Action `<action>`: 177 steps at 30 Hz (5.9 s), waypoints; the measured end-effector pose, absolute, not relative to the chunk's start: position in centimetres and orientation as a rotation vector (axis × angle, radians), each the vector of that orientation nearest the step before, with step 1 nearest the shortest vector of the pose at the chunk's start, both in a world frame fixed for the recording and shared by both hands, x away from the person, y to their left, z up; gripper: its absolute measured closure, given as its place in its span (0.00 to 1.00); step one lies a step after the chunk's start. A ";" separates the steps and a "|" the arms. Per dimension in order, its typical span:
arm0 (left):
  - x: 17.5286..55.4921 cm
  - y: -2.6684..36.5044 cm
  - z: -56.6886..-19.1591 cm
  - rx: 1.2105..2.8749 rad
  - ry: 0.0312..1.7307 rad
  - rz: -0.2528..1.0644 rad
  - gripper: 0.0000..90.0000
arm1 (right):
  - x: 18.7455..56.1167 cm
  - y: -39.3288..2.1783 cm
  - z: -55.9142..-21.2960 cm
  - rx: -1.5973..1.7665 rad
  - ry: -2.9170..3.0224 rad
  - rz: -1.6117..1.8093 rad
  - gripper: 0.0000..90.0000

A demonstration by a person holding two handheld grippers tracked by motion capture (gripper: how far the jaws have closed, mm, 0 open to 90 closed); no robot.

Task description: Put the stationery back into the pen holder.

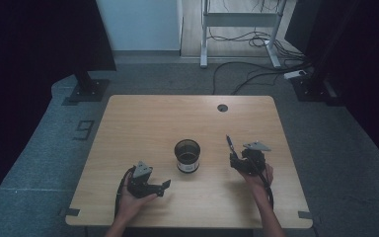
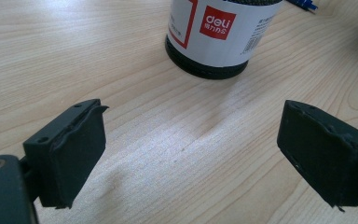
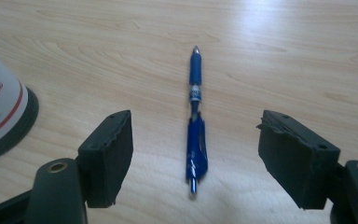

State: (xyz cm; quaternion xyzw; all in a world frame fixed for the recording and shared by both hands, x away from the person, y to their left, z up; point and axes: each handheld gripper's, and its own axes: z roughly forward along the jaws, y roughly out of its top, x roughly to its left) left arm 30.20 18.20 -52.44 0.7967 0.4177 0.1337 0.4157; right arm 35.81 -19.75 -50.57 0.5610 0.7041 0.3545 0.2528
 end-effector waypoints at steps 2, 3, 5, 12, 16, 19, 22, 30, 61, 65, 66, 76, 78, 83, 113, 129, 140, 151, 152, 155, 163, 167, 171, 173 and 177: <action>30.2 18.2 -52.4 1.999 1.048 0.331 0.09 | 36.0 -19.6 -50.5 1.523 1.915 0.962 0.28; 30.2 18.3 -52.4 2.000 1.048 0.331 0.09 | 36.4 -19.4 -50.5 1.520 1.918 0.962 0.28; 30.2 18.3 -52.4 1.998 1.048 0.326 0.09 | 36.8 -19.1 -50.5 1.512 1.919 0.963 0.29; 30.1 18.4 -52.2 1.994 1.041 0.327 0.09 | 38.5 -18.2 -50.9 1.526 1.935 0.943 0.30; 30.1 18.7 -52.0 1.984 1.045 0.328 0.09 | 39.5 -18.0 -51.1 1.530 1.939 0.928 0.31; 30.2 18.7 -52.0 1.981 1.048 0.324 0.09 | 40.0 -17.8 -51.2 1.532 1.943 0.923 0.32; 30.2 18.7 -52.1 1.985 1.045 0.322 0.09 | 40.6 -17.7 -51.3 1.538 1.950 0.916 0.32; 30.5 18.5 -52.4 1.992 1.048 0.304 0.09 | 42.4 -17.7 -51.8 1.558 1.967 0.892 0.34; 30.0 19.9 -51.0 1.959 1.023 0.332 0.12 | 46.3 -17.0 -53.6 1.642 2.015 0.759 0.80; 30.3 20.4 -51.0 1.949 1.023 0.289 0.15 | 45.3 -15.3 -54.4 1.512 1.944 0.756 0.87; 30.7 20.3 -51.3 1.974 1.046 0.302 0.14 | 45.4 -15.3 -54.4 1.500 1.961 0.741 0.87; 31.0 21.6 -51.4 1.912 1.086 0.273 0.16 | 45.5 -17.4 -54.3 1.656 1.959 0.951 0.88; 31.0 21.6 -51.3 1.912 1.083 0.273 0.16 | 45.2 -17.4 -54.0 1.634 1.969 0.953 0.88; 30.9 21.5 -51.3 1.917 1.082 0.271 0.16 | 44.6 -17.2 -52.6 1.572 1.939 0.999 0.88; 30.6 21.2 -51.0 1.918 1.069 0.266 0.16 | 42.3 -18.3 -48.4 1.465 1.837 1.192 0.88; 30.6 21.1 -51.0 1.924 1.066 0.252 0.16 | 40.9 -16.0 -44.4 1.330 1.818 1.313 0.88; 30.6 21.0 -51.0 1.931 1.061 0.243 0.16 | 40.6 -13.6 -42.5 1.260 1.825 1.380 0.88; 30.5 21.0 -50.9 1.931 1.054 0.231 0.16 | 40.6 -10.8 -40.9 1.185 1.822 1.443 0.88; 30.6 21.0 -50.9 1.931 1.053 0.230 0.16 | 40.6 -10.6 -40.9 1.181 1.823 1.445 0.88; 30.5 20.9 -50.9 1.930 1.053 0.224 0.16 | 40.7 -9.8 -40.6 1.165 1.832 1.455 0.88; 30.5 20.9 -50.8 1.934 1.043 0.218 0.16 | 41.0 -7.9 -40.3 1.133 1.857 1.466 0.88; 30.5 20.9 -50.8 1.932 1.041 0.214 0.16 | 41.2 -7.0 -40.3 1.119 1.867 1.472 0.88; 30.5 21.0 -50.8 1.930 1.040 0.211 0.16 | 41.4 -5.6 -40.3 1.095 1.885 1.475 0.88; 30.5 21.0 -50.8 1.928 1.042 0.209 0.16 | 41.4 -5.1 -40.4 1.084 1.887 1.479 0.88; 30.4 20.9 -50.8 1.933 1.035 0.207 0.16 | 41.4 -4.3 -40.5 1.074 1.891 1.480 0.88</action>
